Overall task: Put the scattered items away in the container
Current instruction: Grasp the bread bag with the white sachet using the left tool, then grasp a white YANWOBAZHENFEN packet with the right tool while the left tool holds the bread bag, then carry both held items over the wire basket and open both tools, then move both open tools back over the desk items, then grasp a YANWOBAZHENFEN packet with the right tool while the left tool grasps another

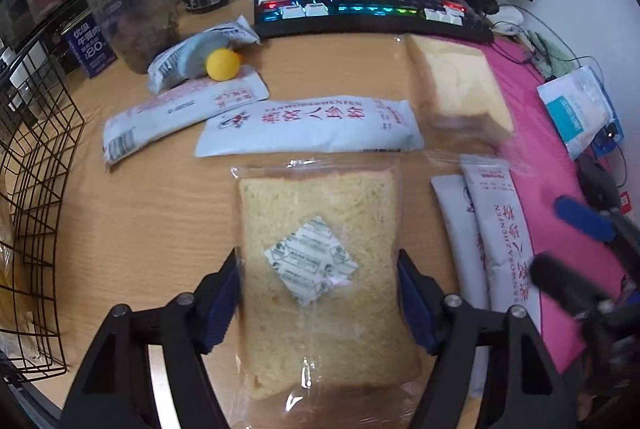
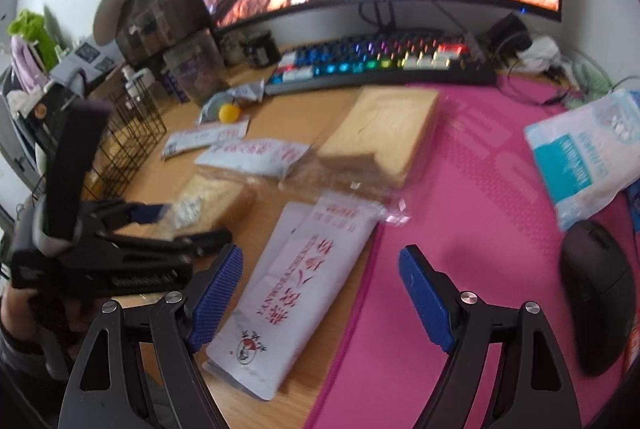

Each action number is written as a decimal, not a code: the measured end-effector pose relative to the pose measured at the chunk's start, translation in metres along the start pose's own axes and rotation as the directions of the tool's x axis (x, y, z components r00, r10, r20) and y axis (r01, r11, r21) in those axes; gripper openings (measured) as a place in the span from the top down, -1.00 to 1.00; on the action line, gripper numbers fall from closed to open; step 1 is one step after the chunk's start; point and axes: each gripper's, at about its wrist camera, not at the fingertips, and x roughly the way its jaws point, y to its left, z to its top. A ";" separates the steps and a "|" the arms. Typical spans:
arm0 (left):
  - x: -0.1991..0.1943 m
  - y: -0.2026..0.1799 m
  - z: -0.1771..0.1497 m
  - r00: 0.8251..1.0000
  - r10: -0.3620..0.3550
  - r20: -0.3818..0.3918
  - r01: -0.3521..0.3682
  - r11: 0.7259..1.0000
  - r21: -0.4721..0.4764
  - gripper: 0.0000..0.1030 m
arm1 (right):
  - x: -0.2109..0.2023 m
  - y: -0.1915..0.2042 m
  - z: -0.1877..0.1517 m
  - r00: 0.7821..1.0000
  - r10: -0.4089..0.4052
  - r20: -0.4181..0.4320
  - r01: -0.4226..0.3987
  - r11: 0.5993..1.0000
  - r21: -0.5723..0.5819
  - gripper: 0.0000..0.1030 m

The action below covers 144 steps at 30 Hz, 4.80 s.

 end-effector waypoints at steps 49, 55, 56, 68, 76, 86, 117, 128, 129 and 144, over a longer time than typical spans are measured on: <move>-0.195 0.259 -0.020 0.920 0.259 0.293 -0.155 0.929 -0.337 -0.46 | 0.011 0.316 0.114 0.933 0.342 0.112 -0.263 0.862 -0.434 0.09; -0.183 0.292 -0.034 0.928 0.259 0.266 -0.143 0.911 -0.387 -0.46 | 0.052 0.355 0.109 0.936 0.350 0.032 -0.303 0.851 -0.428 0.09; -0.183 0.294 -0.035 0.930 0.251 0.268 -0.134 0.912 -0.388 -0.46 | 0.056 0.357 0.110 0.938 0.347 0.026 -0.304 0.853 -0.423 0.09; -0.179 0.294 -0.035 0.936 0.250 0.249 -0.137 0.909 -0.393 -0.52 | 0.064 0.348 0.117 0.939 0.341 0.036 -0.301 0.871 -0.387 -0.24; -0.184 0.280 -0.028 0.929 0.272 0.249 -0.172 0.917 -0.361 -0.54 | 0.053 0.336 0.119 0.935 0.349 0.056 -0.304 0.874 -0.378 -0.24; -0.185 0.237 -0.008 0.935 0.232 0.269 -0.152 0.945 -0.289 -0.53 | 0.030 0.293 0.117 0.943 0.319 0.095 -0.268 0.898 -0.350 -0.24; -0.028 0.029 0.032 0.998 0.053 0.041 -0.057 0.992 0.112 -0.54 | 0.012 0.044 0.010 0.997 -0.021 -0.069 0.018 0.999 -0.041 -0.24; 0.017 0.000 0.079 1.000 0.001 0.012 -0.006 0.922 0.386 -0.54 | 0.024 0.030 -0.006 0.996 -0.011 -0.090 0.013 1.000 0.017 -0.24; 0.022 -0.001 0.082 1.000 -0.008 0.000 0.008 0.917 0.398 -0.53 | 0.025 0.030 -0.004 0.996 -0.009 -0.090 0.011 1.000 0.021 -0.24; 0.034 0.005 0.063 0.993 -0.014 -0.121 0.058 0.927 0.370 -0.58 | 0.026 0.024 -0.001 0.997 0.008 -0.079 -0.005 0.999 0.038 -0.24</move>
